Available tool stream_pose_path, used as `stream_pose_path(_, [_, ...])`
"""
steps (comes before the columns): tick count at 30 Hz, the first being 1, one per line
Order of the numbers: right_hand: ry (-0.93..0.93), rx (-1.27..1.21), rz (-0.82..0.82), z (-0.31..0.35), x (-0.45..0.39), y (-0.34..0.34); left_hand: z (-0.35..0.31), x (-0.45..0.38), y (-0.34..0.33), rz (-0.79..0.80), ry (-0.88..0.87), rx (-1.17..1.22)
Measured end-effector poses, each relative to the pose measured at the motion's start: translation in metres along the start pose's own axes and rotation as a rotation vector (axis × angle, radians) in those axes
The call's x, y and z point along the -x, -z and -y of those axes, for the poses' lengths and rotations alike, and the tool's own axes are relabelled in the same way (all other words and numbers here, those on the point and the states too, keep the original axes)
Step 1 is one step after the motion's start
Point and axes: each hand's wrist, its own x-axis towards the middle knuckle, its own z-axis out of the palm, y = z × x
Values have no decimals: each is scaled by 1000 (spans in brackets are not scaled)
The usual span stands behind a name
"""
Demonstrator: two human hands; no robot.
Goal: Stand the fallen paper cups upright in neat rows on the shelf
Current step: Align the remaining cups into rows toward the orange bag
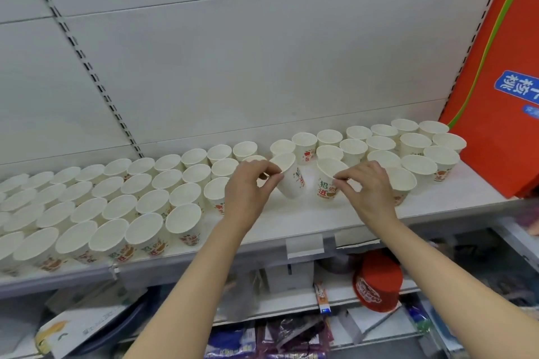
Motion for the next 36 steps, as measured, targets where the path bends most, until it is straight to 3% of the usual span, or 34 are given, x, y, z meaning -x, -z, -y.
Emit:
stream_pose_path(5, [68, -102, 11, 47, 22, -18, 26, 45, 51, -63, -19, 1])
stream_pose_path(9, [106, -144, 53, 77, 33, -35, 53, 66, 78, -72, 65, -16])
stream_pose_path(18, [131, -156, 190, 113, 39, -68, 80, 74, 77, 7, 63, -238])
stream_pose_path(30, [56, -102, 246, 113, 50, -82, 100, 63, 102, 246, -33, -293])
stream_pose_path(36, [100, -89, 304, 108, 42, -75, 103, 38, 116, 408, -126, -466])
